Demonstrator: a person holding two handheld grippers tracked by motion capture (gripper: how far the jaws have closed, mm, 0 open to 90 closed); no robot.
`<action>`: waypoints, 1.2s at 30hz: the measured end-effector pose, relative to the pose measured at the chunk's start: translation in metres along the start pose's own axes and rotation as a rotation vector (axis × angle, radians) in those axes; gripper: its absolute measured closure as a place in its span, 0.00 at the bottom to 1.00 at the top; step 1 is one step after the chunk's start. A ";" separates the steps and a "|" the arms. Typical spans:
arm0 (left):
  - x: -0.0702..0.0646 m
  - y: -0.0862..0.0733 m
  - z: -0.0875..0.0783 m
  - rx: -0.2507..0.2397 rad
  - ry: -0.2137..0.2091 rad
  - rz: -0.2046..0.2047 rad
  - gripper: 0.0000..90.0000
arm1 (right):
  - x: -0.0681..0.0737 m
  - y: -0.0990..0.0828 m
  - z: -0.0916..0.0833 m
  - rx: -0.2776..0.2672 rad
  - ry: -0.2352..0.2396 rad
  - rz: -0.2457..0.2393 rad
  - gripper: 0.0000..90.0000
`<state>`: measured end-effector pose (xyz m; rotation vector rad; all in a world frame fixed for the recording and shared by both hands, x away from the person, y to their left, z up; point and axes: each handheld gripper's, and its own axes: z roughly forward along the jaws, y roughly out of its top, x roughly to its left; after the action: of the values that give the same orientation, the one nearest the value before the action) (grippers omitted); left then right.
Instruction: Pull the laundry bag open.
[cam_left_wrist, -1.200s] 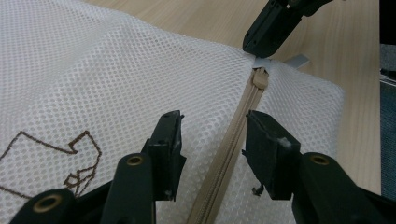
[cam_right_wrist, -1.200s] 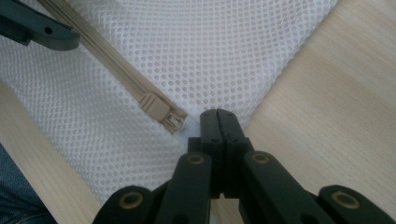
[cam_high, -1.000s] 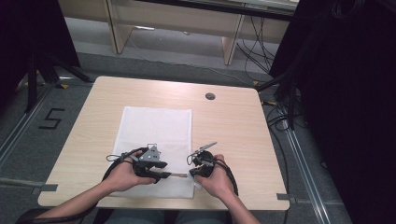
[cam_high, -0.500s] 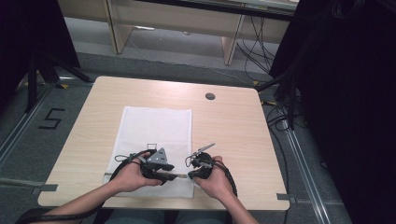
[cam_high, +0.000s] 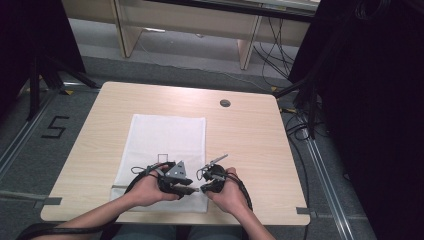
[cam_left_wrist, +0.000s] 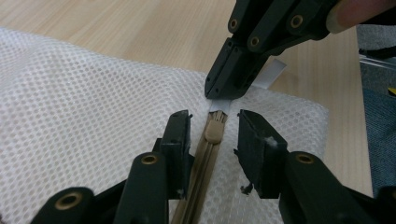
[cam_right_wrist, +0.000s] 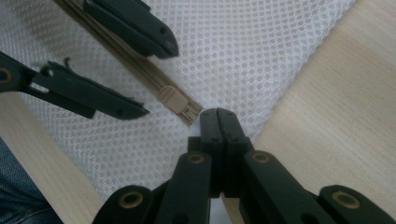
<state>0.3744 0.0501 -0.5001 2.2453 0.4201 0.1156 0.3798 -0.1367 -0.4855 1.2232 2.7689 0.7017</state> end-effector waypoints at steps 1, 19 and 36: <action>0.000 0.001 0.001 0.001 -0.002 0.007 0.72 | 0.000 0.000 0.000 0.000 -0.003 0.000 1.00; -0.007 0.001 0.017 0.025 0.023 0.087 0.87 | 0.001 -0.001 -0.001 0.008 -0.004 0.040 1.00; -0.008 0.005 0.015 0.057 0.028 0.122 0.91 | 0.002 -0.002 -0.001 0.009 -0.001 0.060 1.00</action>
<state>0.3717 0.0341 -0.5056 2.3277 0.3044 0.2013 0.3771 -0.1371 -0.4847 1.3134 2.7478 0.6942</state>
